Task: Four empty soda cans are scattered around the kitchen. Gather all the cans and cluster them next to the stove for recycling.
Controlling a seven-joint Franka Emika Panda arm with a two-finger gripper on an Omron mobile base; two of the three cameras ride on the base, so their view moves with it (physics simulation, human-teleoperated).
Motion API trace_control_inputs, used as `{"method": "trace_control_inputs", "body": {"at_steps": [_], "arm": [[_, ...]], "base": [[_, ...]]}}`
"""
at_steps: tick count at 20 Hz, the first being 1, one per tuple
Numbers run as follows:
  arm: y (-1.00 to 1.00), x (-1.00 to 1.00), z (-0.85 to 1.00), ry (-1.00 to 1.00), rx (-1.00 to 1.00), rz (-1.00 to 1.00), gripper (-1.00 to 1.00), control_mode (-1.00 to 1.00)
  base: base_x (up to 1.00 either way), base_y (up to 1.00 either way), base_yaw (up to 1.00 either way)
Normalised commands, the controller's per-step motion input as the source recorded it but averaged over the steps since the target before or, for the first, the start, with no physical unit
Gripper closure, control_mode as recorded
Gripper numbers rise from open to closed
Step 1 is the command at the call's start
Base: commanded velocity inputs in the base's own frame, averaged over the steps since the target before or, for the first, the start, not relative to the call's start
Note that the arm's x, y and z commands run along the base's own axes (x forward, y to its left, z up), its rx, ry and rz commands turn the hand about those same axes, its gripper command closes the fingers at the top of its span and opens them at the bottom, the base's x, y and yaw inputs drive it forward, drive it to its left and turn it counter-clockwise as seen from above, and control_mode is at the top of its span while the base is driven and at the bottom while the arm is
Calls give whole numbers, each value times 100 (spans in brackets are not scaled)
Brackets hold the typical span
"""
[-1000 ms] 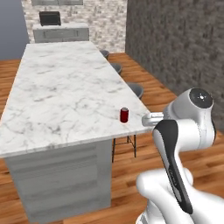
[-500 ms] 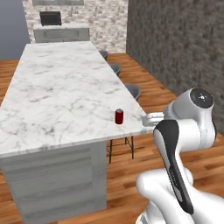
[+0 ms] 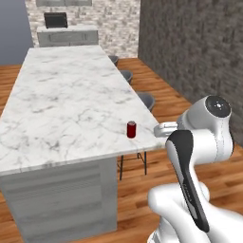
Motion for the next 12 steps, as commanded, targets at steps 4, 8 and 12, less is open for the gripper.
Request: {"method": "trace_control_inputs", "body": {"at_steps": [4, 8, 12], "arm": [[0, 0, 0, 0, 0, 0, -100, 100], [0, 0, 0, 0, 0, 0, -100, 100], [0, 0, 0, 0, 0, 0, -100, 100]], "base": [[32, 10, 0], [42, 16, 0], [43, 18, 0]]}}
